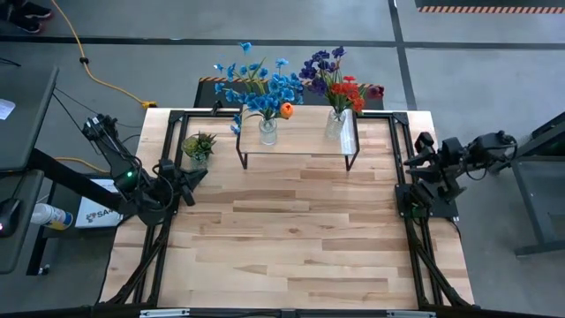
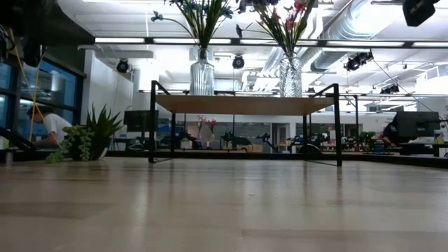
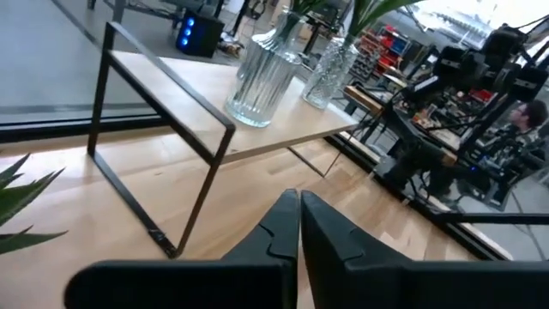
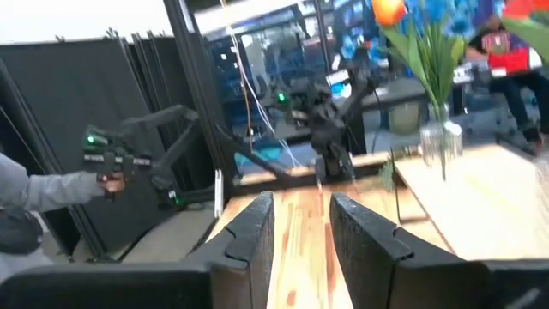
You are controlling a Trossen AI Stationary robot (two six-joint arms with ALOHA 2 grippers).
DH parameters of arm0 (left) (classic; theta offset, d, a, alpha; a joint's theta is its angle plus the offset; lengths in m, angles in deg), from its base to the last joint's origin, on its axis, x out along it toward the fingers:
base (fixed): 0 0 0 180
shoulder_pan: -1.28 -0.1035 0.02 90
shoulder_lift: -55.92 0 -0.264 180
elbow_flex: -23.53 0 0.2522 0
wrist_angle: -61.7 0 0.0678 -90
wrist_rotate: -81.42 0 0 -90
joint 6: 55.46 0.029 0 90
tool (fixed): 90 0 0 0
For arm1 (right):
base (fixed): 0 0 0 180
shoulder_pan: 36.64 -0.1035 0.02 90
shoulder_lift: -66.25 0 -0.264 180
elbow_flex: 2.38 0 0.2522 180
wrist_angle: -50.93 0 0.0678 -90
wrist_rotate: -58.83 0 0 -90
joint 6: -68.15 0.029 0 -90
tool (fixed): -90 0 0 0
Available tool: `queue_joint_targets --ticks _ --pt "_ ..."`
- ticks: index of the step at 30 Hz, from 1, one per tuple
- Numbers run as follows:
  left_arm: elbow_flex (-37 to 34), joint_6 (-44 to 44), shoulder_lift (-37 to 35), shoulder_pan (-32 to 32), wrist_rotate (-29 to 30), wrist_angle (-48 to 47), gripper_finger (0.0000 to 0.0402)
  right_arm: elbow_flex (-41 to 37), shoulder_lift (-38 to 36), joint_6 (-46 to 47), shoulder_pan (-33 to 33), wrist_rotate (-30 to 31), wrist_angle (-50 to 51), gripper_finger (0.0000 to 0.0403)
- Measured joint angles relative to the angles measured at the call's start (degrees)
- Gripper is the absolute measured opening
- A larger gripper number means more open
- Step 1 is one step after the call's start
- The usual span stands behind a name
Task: Pick and place flowers into a vace then onto a shelf
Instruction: Return To Home Position
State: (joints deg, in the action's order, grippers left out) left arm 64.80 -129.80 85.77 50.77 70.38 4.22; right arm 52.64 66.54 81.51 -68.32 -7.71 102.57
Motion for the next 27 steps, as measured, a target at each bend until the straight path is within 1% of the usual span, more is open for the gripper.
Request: queue_joint_targets --ticks 2,6,9,12,13,15,17,19,21,24,25,27 --pt "0.0 2.41 0.0 0.0 0.0 2.2 0.005 -1.05 -0.02 -1.54 0.0 -0.27 -3.0 0.0108" --pt "0.0 8.47 0.02 -0.33 0.6 6.96 0.002 -2.26 -0.02 -2.29 0.0 -0.64 -4.52 0.0108" --pt "0.0 10.15 0.01 -3.23 0.46 7.75 0.0021 -2.88 -0.02 -1.89 0.0 -0.68 -4.8 0.0108" --pt "0.0 12.31 0.0 -7.92 -4.95 9.2 0.0042 -4.52 0.0 -2.32 0.01 0.11 -7.3 0.0108" --pt "0.0 14.34 0.02 -9.63 -7.51 11.01 0.005 -5.42 0.0 -2.83 0.01 0.26 -8.58 0.0108" --pt "0.0 21.2 0.32 -13.51 -12.79 16.31 0.0057 -7.22 -0.02 -3.15 0.0 0.15 -10.78 0.0108" --pt "0.0 29.19 1.19 -17.73 -16.31 21.49 0.0051 -8.53 -0.02 -2.4 0.02 0.16 -11.22 0.0108" --pt "0.0 34.69 1.37 -22.24 -19.42 23.62 0.0033 -9.42 -0.02 -1.15 0.02 0.26 -11.49 0.0108" --pt "0.0 35.99 0.26 -26.4 -21.34 22.55 0.0021 -9.73 -0.02 -1.09 0.02 0.2 -11.8 0.0108" --pt "0.0 33.23 -2.7 -31.19 -23.84 19.1 0.0021 -8.38 -0.02 -3.02 0.02 0.0 -11.36 0.0108" --pt "0.0 32.78 -3.78 -32.15 -25.32 18.36 0.0023 -7.53 -0.02 -3.37 0.02 0.0 -10.65 0.0108" --pt "0.0 32.59 -5.65 -33.17 -28.06 18.4 0.0042 -5.81 -0.02 -4.1 0.02 0.01 -8.93 0.0108"
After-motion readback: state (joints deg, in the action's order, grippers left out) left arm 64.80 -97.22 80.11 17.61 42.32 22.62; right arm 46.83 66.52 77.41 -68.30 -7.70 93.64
